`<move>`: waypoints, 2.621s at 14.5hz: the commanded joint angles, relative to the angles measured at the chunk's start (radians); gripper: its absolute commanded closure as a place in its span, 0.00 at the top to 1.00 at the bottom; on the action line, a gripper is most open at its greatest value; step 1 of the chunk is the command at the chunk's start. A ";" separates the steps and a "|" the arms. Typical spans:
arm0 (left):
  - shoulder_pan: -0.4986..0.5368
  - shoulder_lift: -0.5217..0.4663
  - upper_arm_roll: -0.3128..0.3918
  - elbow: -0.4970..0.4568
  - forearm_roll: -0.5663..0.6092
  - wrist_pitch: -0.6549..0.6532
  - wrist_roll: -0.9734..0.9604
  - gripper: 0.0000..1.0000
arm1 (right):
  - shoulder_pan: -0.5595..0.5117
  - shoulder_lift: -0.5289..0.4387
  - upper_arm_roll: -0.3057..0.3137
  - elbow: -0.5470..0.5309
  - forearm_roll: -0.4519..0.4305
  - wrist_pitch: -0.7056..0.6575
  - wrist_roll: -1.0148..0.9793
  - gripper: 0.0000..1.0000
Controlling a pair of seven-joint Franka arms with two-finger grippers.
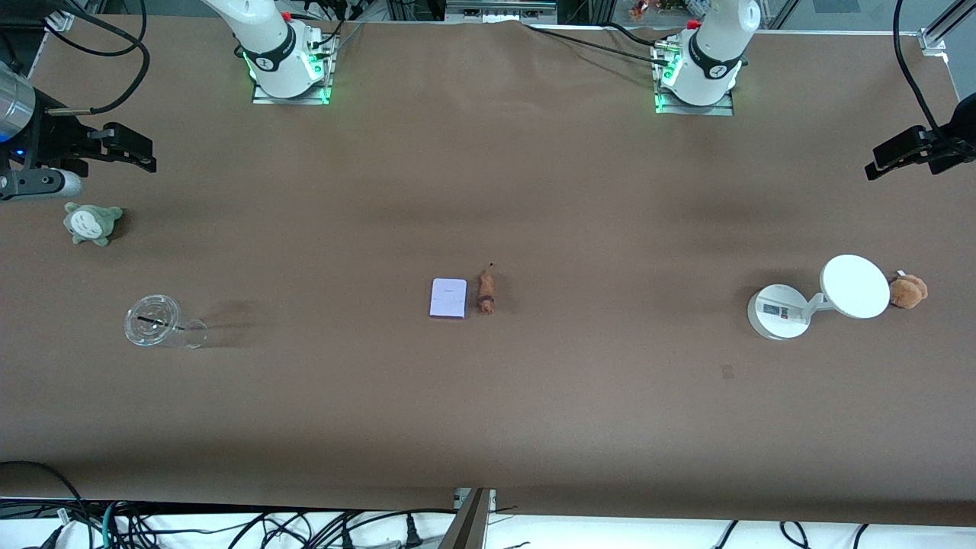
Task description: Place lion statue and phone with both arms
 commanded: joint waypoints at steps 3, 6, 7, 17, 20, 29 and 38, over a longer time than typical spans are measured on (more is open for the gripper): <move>0.011 0.001 -0.002 0.032 -0.004 -0.023 0.013 1.00 | -0.012 0.007 0.007 0.022 -0.005 -0.013 -0.011 1.00; 0.016 0.002 -0.001 0.032 -0.004 -0.031 0.007 1.00 | -0.010 0.007 0.008 0.022 -0.005 -0.013 -0.011 1.00; 0.017 0.002 -0.001 0.039 -0.004 -0.032 0.009 1.00 | -0.010 0.007 0.007 0.022 -0.005 -0.013 -0.010 1.00; 0.025 -0.009 -0.004 0.039 -0.002 -0.044 0.052 1.00 | -0.010 0.007 0.007 0.022 -0.003 -0.013 -0.008 1.00; 0.025 -0.010 -0.012 0.038 -0.002 -0.044 0.027 1.00 | -0.010 0.007 0.007 0.022 -0.003 -0.013 -0.008 1.00; 0.025 -0.010 -0.010 0.041 -0.004 -0.044 0.024 1.00 | -0.009 0.007 0.007 0.022 -0.002 -0.013 -0.008 1.00; 0.023 -0.019 -0.018 0.041 -0.004 -0.049 -0.007 1.00 | -0.009 0.007 0.007 0.022 -0.002 -0.013 -0.010 1.00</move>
